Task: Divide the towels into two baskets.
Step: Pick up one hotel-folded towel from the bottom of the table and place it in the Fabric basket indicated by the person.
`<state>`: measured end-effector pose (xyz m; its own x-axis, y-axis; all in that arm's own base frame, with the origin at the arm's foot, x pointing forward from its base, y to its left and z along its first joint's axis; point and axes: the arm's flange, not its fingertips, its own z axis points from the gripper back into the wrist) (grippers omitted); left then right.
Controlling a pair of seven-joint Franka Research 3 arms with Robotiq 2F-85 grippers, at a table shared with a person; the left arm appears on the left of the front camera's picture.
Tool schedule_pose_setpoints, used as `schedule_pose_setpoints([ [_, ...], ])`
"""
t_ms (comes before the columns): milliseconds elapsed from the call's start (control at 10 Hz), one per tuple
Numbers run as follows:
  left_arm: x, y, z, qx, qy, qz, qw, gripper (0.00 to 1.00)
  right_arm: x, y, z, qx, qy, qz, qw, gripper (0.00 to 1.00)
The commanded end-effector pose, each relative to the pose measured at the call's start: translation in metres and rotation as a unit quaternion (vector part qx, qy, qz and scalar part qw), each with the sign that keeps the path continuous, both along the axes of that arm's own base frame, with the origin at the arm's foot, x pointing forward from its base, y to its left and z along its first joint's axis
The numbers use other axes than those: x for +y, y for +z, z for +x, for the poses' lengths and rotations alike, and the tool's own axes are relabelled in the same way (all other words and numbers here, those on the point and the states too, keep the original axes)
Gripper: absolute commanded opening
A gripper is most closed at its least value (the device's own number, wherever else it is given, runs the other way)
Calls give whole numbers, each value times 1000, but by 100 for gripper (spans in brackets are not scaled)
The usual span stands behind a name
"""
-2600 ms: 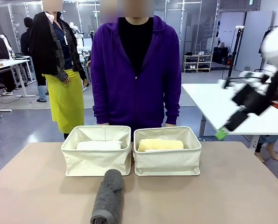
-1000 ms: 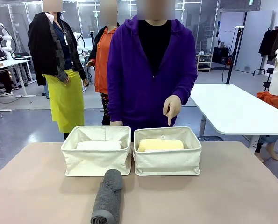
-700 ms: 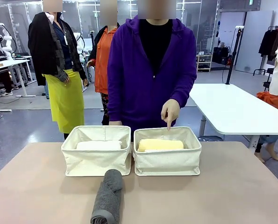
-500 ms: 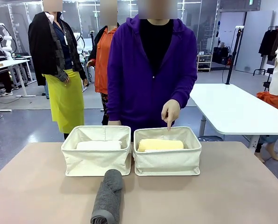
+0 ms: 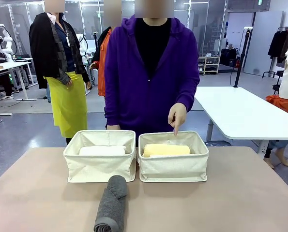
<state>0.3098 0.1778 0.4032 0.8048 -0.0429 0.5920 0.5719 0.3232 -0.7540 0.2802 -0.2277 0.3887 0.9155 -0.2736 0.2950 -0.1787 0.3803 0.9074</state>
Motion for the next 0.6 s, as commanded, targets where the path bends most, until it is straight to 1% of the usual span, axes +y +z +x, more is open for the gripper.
schedule_pose_setpoints([
  [0, -57, -1, 18, 31, -62, 46, 997, 100, 0, 2, -2, -5, 0, 1, 1000, 100],
  [100, -86, -4, 23, 45, -80, 49, 995, 100, 0, 2, -2, -5, 0, 1, 1000, 100],
  [200, -116, -7, 26, 72, -73, 77, 992, 100, 0, 2, -2, -5, 0, 1, 1000, 100],
  [300, -148, -6, 26, 80, -63, 113, 988, 100, 0, 2, -2, -5, 0, 1, 1000, 100],
  [400, -170, -4, 29, 89, -45, 124, 987, 100, 0, 2, -2, -5, 0, 1, 1000, 100],
  [500, -191, -5, 32, 99, -21, 170, 980, 100, 0, 2, -2, -5, 0, 1, 1000, 100],
])
